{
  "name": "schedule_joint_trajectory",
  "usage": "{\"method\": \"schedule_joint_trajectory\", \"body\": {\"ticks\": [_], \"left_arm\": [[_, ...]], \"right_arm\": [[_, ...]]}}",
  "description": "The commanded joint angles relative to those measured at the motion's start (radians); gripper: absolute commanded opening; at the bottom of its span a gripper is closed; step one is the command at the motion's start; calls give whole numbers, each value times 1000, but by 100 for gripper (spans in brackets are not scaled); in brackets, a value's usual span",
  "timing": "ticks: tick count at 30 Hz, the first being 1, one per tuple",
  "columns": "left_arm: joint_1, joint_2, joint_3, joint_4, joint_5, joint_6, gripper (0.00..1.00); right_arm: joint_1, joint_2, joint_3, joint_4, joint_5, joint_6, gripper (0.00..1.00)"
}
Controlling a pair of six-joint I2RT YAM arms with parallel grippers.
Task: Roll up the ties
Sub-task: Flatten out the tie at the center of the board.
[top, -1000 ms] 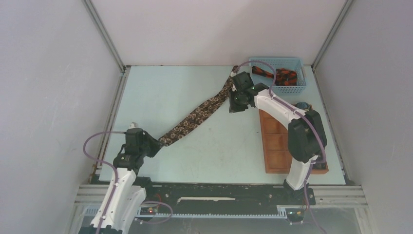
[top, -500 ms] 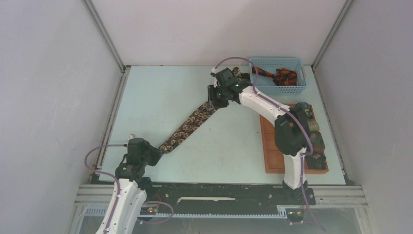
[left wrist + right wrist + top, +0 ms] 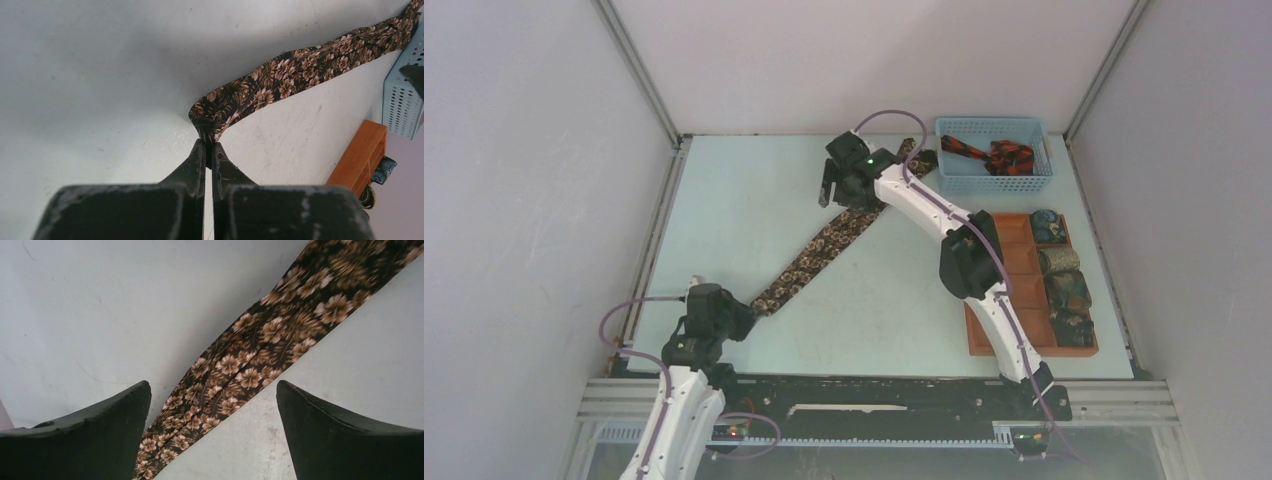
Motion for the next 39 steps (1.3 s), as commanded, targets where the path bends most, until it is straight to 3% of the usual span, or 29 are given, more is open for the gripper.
{"method": "schedule_joint_trajectory", "body": {"ticks": [1,14,20,27,30,35,37,39], "left_arm": [[-4,-1,-3,41,10,18,0],[-4,-54,-20,61,40,17,0],[-4,-57,-22,71,53,24,0],[-4,-60,-24,73,51,27,0],[-4,-64,-24,73,49,28,0],[-3,-68,-25,73,48,29,0],[-4,-66,-23,73,48,29,0],[-4,-65,-23,73,49,31,0]], "right_arm": [[40,-2,-20,27,41,102,100],[59,162,147,-45,99,155,97],[58,195,184,-57,132,146,77],[56,194,194,-41,129,136,45],[53,199,194,-39,113,134,37],[53,213,194,-36,103,136,34],[52,211,193,-36,105,136,28],[53,204,191,-35,110,132,14]]}}
